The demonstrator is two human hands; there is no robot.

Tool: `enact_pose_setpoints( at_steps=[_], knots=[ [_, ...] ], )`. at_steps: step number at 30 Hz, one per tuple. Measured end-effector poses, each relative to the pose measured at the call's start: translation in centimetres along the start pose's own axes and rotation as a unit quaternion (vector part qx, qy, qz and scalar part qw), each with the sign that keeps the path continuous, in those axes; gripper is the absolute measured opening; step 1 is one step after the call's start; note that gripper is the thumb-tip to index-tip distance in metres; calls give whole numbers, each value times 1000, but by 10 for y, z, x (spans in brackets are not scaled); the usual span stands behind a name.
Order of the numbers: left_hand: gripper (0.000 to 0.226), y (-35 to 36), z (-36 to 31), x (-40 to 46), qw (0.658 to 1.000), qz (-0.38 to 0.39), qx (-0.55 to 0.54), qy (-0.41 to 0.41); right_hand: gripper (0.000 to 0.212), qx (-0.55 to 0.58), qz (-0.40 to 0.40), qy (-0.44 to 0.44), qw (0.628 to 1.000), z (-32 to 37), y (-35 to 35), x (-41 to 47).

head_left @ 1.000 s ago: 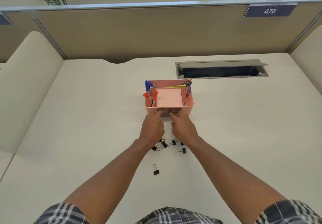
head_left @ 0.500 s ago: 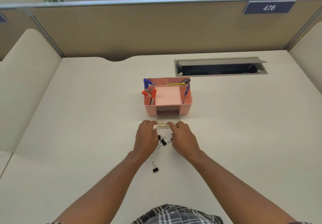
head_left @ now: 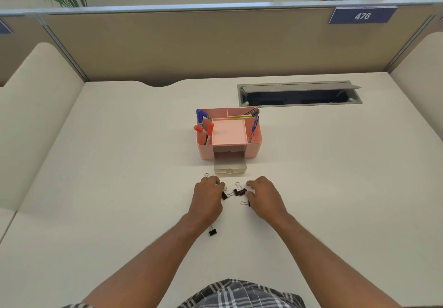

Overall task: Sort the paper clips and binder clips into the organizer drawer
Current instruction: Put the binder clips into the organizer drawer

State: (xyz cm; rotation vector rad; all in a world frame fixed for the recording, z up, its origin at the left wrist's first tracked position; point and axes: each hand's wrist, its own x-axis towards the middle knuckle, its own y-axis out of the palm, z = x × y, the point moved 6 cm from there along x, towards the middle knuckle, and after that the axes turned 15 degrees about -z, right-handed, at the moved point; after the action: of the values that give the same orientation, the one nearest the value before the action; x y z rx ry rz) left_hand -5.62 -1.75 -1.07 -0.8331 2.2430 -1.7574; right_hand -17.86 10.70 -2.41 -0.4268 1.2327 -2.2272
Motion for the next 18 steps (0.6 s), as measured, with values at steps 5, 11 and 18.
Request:
enact_pose_setpoints(
  at_steps=[5, 11, 18],
  knots=[
    [44, 0, 3, 5, 999, 14, 26, 15, 26, -22, -5, -11, 1000, 9, 1, -2],
    [32, -3, 3, 4, 1000, -6, 5, 14, 21, -67, -16, -45, 997, 23, 10, -7],
    [32, -29, 1, 9, 985, -106, -137, -22, 21, 21, -73, -58, 995, 28, -11, 8]
  ],
)
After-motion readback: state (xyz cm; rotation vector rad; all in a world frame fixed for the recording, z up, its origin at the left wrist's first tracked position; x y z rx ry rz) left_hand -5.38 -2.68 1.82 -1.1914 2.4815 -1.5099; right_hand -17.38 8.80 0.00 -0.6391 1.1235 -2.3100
